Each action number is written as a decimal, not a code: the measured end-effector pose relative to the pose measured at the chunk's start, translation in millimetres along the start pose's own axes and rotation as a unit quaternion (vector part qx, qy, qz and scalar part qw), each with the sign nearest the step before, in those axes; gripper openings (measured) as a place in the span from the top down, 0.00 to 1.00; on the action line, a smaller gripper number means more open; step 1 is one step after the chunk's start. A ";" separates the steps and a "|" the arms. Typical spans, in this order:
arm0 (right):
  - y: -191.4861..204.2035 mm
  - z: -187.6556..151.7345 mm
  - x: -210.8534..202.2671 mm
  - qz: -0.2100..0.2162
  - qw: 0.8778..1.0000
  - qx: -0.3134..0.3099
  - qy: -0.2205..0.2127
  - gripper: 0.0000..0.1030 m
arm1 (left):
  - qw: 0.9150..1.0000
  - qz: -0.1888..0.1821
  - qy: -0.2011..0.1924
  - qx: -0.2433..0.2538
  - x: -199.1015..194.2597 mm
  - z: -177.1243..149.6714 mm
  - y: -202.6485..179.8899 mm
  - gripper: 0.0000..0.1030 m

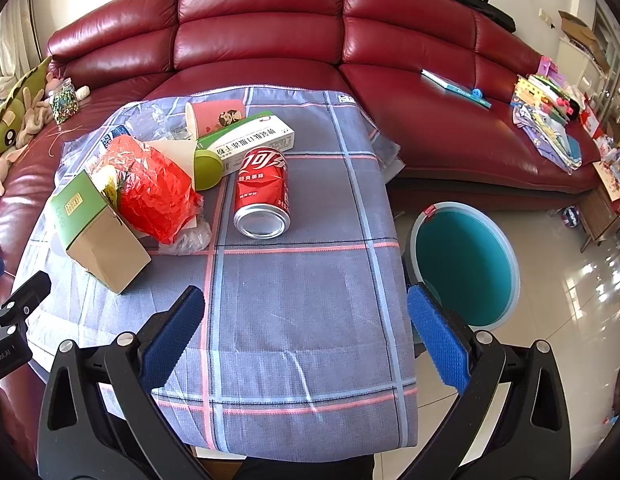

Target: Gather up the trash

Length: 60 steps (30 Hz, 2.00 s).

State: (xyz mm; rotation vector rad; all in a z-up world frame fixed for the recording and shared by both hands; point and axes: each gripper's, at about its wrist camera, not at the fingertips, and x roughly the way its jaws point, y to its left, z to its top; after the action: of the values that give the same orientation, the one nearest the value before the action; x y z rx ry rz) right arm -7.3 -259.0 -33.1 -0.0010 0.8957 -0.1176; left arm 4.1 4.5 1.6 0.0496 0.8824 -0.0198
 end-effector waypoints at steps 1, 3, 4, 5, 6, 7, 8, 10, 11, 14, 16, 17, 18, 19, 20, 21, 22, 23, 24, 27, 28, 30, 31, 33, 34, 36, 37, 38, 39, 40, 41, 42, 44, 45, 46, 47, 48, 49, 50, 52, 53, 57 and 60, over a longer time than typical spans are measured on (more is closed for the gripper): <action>0.3 0.4 -0.1 0.000 1.000 0.000 0.001 0.06 | 1.000 0.001 0.000 -0.001 -0.2 0.3 0.3 0.03; -0.7 1.4 0.0 -0.001 1.000 0.000 0.001 0.06 | 1.000 0.000 0.000 -0.004 1.0 -0.3 1.0 0.03; -1.0 1.6 0.0 -0.001 1.000 0.000 0.001 0.06 | 1.000 0.000 0.000 -0.004 0.8 -0.4 1.2 0.03; -1.3 1.8 0.0 0.000 1.000 0.000 0.001 0.06 | 1.000 -0.001 0.000 -0.005 0.6 -0.5 1.3 0.03; -0.9 1.4 0.2 0.000 1.000 0.000 0.001 0.06 | 1.000 -0.002 0.000 -0.005 0.4 -0.7 1.4 0.03; -0.8 1.3 0.2 0.000 1.000 0.000 0.001 0.06 | 1.000 -0.002 0.000 -0.006 0.1 -0.9 1.4 0.03; -0.8 1.3 0.3 0.000 1.000 0.000 0.001 0.06 | 1.000 -0.001 0.000 -0.006 -0.2 -1.2 1.3 0.03; -0.7 1.3 0.3 0.000 1.000 0.001 0.001 0.06 | 1.000 -0.001 0.001 -0.005 1.9 0.2 1.8 0.03; -0.5 1.3 0.2 -0.001 1.000 0.000 0.001 0.06 | 1.000 -0.002 0.002 -0.006 2.3 0.4 2.2 0.03; -1.0 1.7 0.4 0.000 1.000 0.000 0.001 0.06 | 1.000 -0.002 0.006 -0.010 4.3 0.5 3.3 0.03; -1.0 2.0 0.9 -0.001 1.000 0.000 0.002 0.06 | 1.000 -0.003 0.008 -0.011 5.0 -0.2 3.6 0.03; -0.9 1.9 1.1 0.000 1.000 0.000 0.002 0.06 | 1.000 -0.003 0.008 -0.012 5.6 -0.3 4.1 0.03; -1.0 1.7 1.1 0.000 1.000 0.000 0.002 0.06 | 1.000 -0.003 0.008 -0.013 5.6 -0.5 4.4 0.03; -0.9 1.6 1.2 0.000 1.000 0.000 0.002 0.06 | 1.000 -0.003 0.008 -0.013 5.6 -0.7 4.3 0.03; -0.9 1.5 1.2 0.000 1.000 0.000 0.002 0.06 | 1.000 -0.004 0.008 -0.012 5.6 -0.6 4.6 0.03; -1.0 1.5 1.2 0.000 1.000 0.000 0.002 0.06 | 1.000 -0.004 0.009 -0.013 5.6 -0.6 4.7 0.03; -1.7 1.8 1.5 0.000 1.000 0.000 0.002 0.06 | 1.000 -0.004 0.009 -0.012 5.9 -1.0 4.7 0.03; -1.2 1.3 1.2 0.000 1.000 0.000 0.002 0.06 | 1.000 -0.004 0.009 -0.013 5.9 -1.2 4.6 0.03; -1.1 1.2 1.2 0.000 1.000 0.000 0.002 0.06 | 1.000 -0.003 0.010 -0.013 6.4 -1.5 4.3 0.03; -1.4 1.3 1.1 0.000 1.000 0.000 0.002 0.06 | 1.000 -0.002 0.011 -0.013 7.5 -2.7 4.4 0.03; -2.5 1.6 1.4 0.000 1.000 0.002 0.002 0.06 | 1.000 -0.002 0.012 -0.013 8.3 -3.2 4.2 0.03; -4.8 2.0 2.7 0.001 1.000 0.004 0.003 0.06 | 1.000 -0.002 0.014 -0.014 9.9 -3.5 4.8 0.03; -4.2 1.2 5.1 0.000 1.000 0.004 0.004 0.06 | 1.000 -0.001 0.014 -0.014 10.9 -3.9 4.8 0.03; -4.5 1.3 6.6 -0.001 1.000 0.005 0.004 0.06 | 1.000 0.000 0.016 -0.014 12.3 -5.1 4.9 0.03; -4.9 1.5 7.3 -0.001 1.000 0.005 0.005 0.06 | 1.000 -0.001 0.018 -0.015 13.2 -5.2 5.4 0.03; -4.6 1.1 9.0 -0.001 1.000 0.006 0.007 0.06 | 1.000 -0.002 0.022 -0.017 15.1 -5.9 6.2 0.03; -4.8 0.8 9.9 -0.001 1.000 0.006 0.008 0.06 | 1.000 -0.002 0.023 -0.017 16.1 -6.4 6.1 0.03; -4.8 0.6 10.7 -0.001 1.000 0.006 0.008 0.06 | 1.000 -0.002 0.025 -0.018 17.2 -6.9 5.9 0.03; -4.8 0.4 11.2 -0.002 1.000 0.005 0.009 0.06 | 0.999 -0.002 0.026 -0.018 18.5 -7.2 5.6 0.03; -5.3 0.5 12.6 -0.002 1.000 0.005 0.009 0.06 | 0.999 -0.003 0.028 -0.018 20.1 -8.0 5.5 0.03; -5.9 0.4 13.4 -0.002 1.000 0.004 0.010 0.06 | 0.999 -0.005 0.031 -0.020 22.3 -8.5 5.7 0.03; -7.1 0.9 15.1 -0.002 1.000 0.004 0.010 0.06 | 0.999 -0.006 0.035 -0.021 25.7 -9.0 6.0 0.03; -11.0 1.4 18.5 -0.002 1.000 0.009 0.013 0.06 | 0.998 -0.008 0.048 -0.027 34.1 -10.4 7.6 0.03; -13.5 1.9 20.6 -0.001 1.000 0.013 0.015 0.06 | 0.998 -0.010 0.054 -0.032 38.0 -11.3 9.4 0.03; -15.8 2.3 23.2 -0.001 1.000 0.016 0.017 0.06 | 0.997 -0.011 0.059 -0.038 41.9 -11.9 10.8 0.03; -17.6 2.5 26.1 0.000 1.000 0.018 0.019 0.06 | 0.997 -0.013 0.064 -0.043 45.3 -12.1 11.6 0.03; -19.1 2.5 29.5 0.000 1.000 0.019 0.021 0.06 | 0.997 -0.015 0.067 -0.046 48.5 -11.4 11.6 0.03; -20.5 2.1 32.6 0.001 1.000 0.020 0.024 0.06 | 0.996 -0.016 0.068 -0.047 51.5 -10.3 10.2 0.03; -21.7 1.7 35.8 0.003 0.999 0.021 0.026 0.06 | 0.997 -0.016 0.068 -0.046 53.4 -9.0 7.5 0.03; -23.0 1.4 43.0 0.008 0.999 0.022 0.032 0.06 | 0.997 -0.015 0.069 -0.040 57.2 -4.4 -1.7 0.03; -23.7 1.3 46.3 0.010 0.999 0.021 0.035 0.06 | 0.997 -0.016 0.069 -0.038 58.7 -1.8 -6.8 0.03; -24.6 5.9 58.4 0.013 0.999 0.014 0.043 0.06 | 0.997 0.005 0.058 -0.043 66.8 6.8 -20.0 0.08; -23.7 13.8 66.4 0.018 0.999 0.005 0.046 0.06 | 0.995 0.000 0.075 -0.060 80.0 8.2 -14.5 0.44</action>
State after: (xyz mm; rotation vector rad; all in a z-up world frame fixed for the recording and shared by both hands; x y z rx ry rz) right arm 42.1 -290.1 -75.1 0.0295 0.9868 -0.0894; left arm 60.7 -10.2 -55.6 -0.0626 1.0313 0.0379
